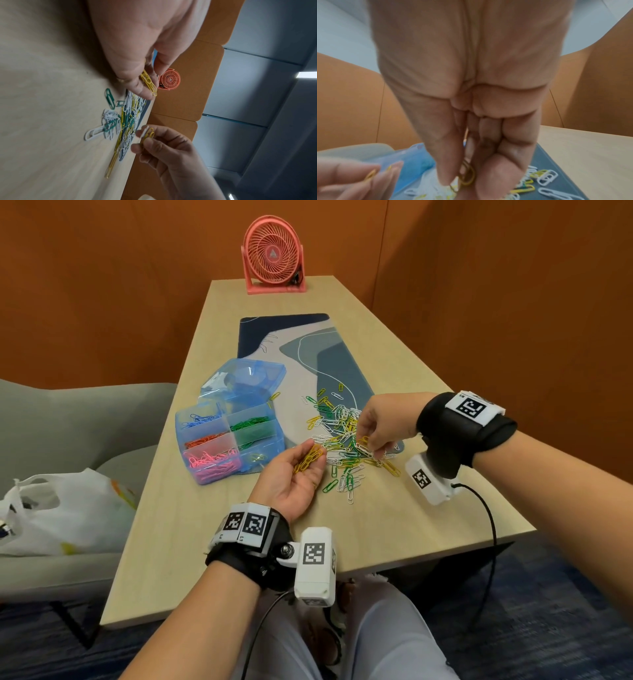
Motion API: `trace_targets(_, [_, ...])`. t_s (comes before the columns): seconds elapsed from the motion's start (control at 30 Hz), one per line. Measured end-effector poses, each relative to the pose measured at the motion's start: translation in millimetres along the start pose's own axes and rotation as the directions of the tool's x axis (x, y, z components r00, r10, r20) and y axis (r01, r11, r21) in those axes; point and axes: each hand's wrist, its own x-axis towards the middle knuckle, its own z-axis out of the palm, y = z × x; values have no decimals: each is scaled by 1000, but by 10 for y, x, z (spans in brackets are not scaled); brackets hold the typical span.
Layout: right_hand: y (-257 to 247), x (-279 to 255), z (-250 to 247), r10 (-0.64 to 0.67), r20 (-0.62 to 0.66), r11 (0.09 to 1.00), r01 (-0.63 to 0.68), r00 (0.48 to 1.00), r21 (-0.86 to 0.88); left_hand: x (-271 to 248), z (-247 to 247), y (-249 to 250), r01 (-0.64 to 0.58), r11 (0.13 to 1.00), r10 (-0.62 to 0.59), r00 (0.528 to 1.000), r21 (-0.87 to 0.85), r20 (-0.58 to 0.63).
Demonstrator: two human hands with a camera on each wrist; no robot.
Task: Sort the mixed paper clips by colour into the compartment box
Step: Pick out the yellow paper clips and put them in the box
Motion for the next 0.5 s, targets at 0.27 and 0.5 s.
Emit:
trace_targets(0.27, [-173, 6, -77, -76, -7, 989, 76, 997, 130, 23, 4, -6, 2, 1000, -2, 1000, 0, -1])
trace_targets(0.5, [-370, 45, 16, -174, -118, 952, 197, 978, 233, 3, 11, -23, 44, 999, -45, 998, 22, 35])
